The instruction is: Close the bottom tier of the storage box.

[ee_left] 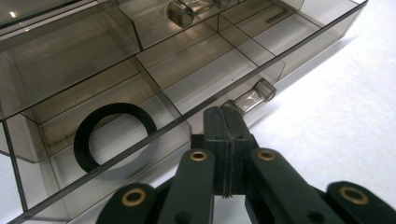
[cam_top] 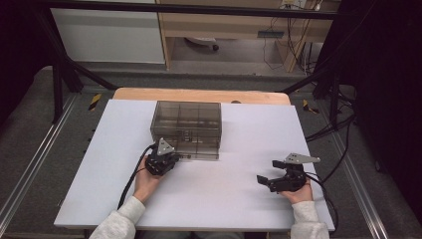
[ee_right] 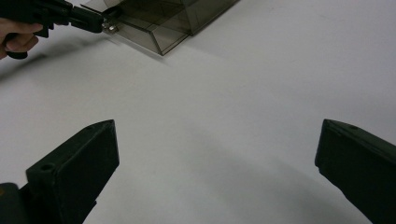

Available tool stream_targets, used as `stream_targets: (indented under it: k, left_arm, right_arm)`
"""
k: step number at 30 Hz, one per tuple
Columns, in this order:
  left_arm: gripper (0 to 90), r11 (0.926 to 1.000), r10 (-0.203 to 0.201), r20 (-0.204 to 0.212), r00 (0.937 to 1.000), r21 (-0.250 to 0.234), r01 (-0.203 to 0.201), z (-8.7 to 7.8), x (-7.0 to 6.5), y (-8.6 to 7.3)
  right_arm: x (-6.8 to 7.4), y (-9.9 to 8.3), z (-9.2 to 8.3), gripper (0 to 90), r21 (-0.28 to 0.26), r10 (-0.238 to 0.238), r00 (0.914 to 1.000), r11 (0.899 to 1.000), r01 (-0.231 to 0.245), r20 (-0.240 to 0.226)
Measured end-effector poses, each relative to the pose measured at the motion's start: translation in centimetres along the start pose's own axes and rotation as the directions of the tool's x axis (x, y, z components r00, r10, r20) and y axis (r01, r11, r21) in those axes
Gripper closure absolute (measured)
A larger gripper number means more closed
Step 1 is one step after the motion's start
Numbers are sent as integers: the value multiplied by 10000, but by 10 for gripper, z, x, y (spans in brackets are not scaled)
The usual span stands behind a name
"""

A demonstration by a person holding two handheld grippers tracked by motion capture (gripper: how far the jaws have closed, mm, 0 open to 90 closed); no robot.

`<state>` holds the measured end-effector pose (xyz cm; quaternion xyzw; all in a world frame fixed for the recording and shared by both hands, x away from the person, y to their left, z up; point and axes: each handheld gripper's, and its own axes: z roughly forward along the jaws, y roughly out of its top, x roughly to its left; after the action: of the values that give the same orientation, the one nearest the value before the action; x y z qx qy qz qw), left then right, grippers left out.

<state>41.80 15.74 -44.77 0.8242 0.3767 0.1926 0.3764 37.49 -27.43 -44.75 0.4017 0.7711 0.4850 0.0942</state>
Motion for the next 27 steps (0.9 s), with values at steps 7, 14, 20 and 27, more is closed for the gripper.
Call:
stream_targets:
  k: [7, 14, 20, 27]
  left_arm:
    - [895, 10000, -22, -16, 10000, -21, 21, 1, 0, 1]
    - [895, 10000, 8, -49, 10000, -23, -8, 2, 0, 2]
    - [895, 10000, 2, -92, 10000, 8, -2, 2, 1, 3]
    - [895, 10000, -16, -103, 9999, -17, 16, 3, 1, 3]
  right_arm:
    - [0, 0, 0, 2, 19, -5, 10000, 10000, 5, -4]
    - [0, 0, 0, 3, 25, -12, 10000, 10000, 12, -2]
    - [0, 0, 0, 2, 27, -12, 10000, 10000, 12, -6]
    - [0, 0, 0, 2, 32, -13, 10000, 10000, 13, -4]
